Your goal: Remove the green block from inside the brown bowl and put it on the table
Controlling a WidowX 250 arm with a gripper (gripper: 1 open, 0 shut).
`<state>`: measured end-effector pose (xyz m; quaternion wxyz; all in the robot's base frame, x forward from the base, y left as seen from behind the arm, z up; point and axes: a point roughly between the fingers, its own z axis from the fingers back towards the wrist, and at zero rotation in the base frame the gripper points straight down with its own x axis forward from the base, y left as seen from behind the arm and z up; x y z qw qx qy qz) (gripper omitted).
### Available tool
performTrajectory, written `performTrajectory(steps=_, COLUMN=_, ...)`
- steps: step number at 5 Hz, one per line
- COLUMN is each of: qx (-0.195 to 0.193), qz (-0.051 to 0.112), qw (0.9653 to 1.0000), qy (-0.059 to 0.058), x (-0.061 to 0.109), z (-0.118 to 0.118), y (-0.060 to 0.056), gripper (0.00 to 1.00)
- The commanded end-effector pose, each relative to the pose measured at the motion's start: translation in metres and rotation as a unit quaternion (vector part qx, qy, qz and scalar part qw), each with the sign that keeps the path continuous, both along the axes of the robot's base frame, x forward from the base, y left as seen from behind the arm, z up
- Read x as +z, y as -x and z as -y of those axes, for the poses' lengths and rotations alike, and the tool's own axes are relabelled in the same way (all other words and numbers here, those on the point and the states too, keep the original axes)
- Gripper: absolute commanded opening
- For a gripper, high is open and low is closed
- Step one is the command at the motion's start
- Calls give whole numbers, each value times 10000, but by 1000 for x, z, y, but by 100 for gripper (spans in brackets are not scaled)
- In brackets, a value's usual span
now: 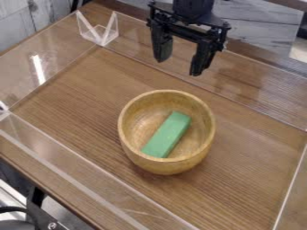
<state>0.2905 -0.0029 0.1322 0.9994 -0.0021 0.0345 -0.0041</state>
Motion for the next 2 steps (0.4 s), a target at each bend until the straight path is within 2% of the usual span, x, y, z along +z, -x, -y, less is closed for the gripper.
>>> performTrajectory(steps=1, qx=-104, qz=35, qw=9999, qy=23, x=-7, z=4, y=11, gripper=100)
performTrajectory(steps=2, qx=-493, qz=65, qw=9988, qy=40, x=-32, z=17, y=46, gripper=100)
